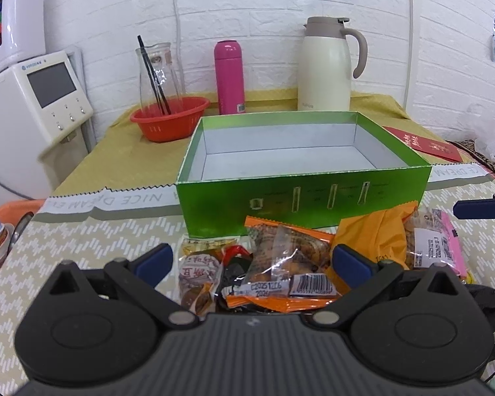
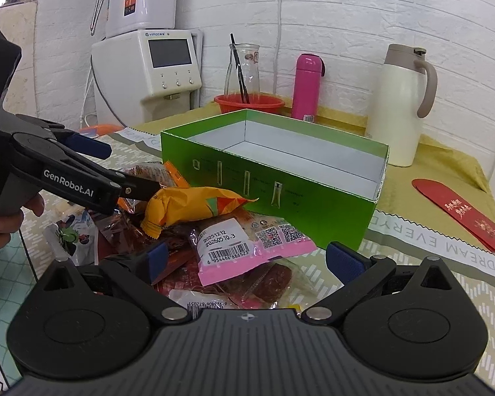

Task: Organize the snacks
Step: 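Grasp the clear bag of dried fruit with the left gripper while the right grasps the pink-labelled bread bag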

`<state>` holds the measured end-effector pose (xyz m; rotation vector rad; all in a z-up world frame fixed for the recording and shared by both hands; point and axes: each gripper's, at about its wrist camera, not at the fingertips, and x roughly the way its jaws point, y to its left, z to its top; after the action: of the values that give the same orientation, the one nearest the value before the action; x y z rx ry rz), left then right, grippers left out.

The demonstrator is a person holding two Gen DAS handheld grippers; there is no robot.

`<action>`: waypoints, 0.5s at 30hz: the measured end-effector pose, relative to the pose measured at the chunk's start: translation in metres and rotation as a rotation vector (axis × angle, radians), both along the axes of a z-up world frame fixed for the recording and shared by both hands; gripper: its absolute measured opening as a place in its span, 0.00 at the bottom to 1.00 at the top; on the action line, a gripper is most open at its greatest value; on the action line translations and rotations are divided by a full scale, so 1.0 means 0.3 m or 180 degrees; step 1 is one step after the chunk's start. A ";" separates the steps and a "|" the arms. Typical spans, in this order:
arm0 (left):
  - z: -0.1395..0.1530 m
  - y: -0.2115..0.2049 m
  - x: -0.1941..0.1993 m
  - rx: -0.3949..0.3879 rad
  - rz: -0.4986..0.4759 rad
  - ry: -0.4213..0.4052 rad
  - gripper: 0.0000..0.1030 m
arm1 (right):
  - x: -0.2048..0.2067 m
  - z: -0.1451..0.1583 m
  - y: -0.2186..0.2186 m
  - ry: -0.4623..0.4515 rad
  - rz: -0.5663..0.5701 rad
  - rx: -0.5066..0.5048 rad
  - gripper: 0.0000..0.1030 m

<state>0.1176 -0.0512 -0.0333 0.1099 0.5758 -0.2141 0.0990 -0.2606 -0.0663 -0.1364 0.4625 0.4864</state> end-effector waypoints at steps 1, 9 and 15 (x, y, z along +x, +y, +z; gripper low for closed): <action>0.001 -0.002 0.007 0.0000 -0.0004 0.0005 1.00 | 0.009 0.000 0.003 -0.0005 0.0019 -0.0017 1.00; -0.007 -0.011 0.036 -0.0001 -0.0187 0.0080 1.00 | 0.105 -0.019 0.046 0.0142 0.0314 -0.0202 1.00; -0.020 -0.038 0.008 0.0218 -0.0278 -0.0158 0.76 | 0.115 -0.017 0.041 0.0100 0.0316 -0.0285 1.00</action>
<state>0.1199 -0.0626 -0.0394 0.2063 0.5296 -0.2758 0.1336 -0.2483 -0.0714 -0.2391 0.5102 0.5661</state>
